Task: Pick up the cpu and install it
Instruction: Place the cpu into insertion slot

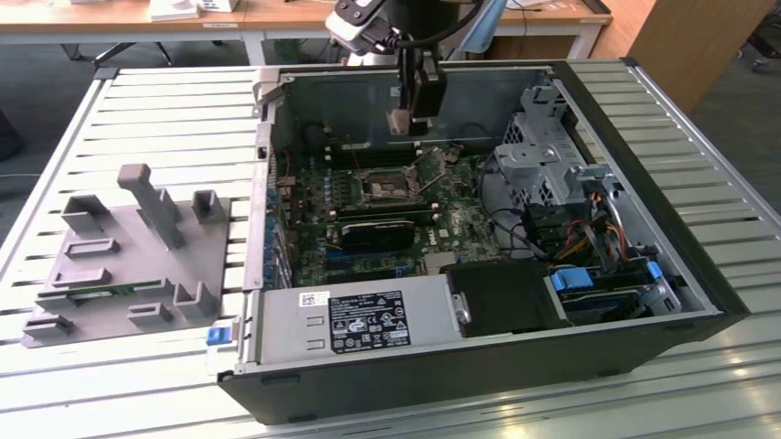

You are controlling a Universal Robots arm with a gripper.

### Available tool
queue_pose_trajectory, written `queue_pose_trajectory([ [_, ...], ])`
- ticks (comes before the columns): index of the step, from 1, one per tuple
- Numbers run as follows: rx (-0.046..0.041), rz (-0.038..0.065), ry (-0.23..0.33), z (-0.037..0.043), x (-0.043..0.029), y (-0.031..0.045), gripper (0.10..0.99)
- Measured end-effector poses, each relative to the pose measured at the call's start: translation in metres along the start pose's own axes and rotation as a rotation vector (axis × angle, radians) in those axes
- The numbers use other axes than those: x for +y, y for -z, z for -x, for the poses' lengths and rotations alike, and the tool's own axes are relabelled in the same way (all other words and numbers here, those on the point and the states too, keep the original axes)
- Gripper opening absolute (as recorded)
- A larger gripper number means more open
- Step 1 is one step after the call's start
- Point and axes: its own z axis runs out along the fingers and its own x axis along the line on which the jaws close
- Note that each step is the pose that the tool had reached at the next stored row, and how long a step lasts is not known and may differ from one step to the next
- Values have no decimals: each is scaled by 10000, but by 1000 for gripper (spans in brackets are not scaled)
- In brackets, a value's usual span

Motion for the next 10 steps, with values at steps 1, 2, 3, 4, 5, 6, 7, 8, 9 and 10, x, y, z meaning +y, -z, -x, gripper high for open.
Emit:
queue_pose_trajectory([
  [1, 0, 3, 2, 2, -1, -5, 533],
  [2, -1, 4, 2, 4, -1, -6, 533],
  [3, -6, 4, 1, 3, -1, -9, 533],
  [4, -8, 3, 2, 3, -1, -12, 533],
  [5, -8, 4, 2, 4, -2, -18, 533],
  [6, -7, 4, 2, 3, -2, -22, 533],
  [7, -7, 4, 2, 3, -4, -28, 533],
  [8, -7, 4, 2, 1, -7, -37, 533],
  [9, -6, 4, 20, -4, -7, -46, 533],
  [10, 3, 6, 52, -7, -8, -60, 533],
])
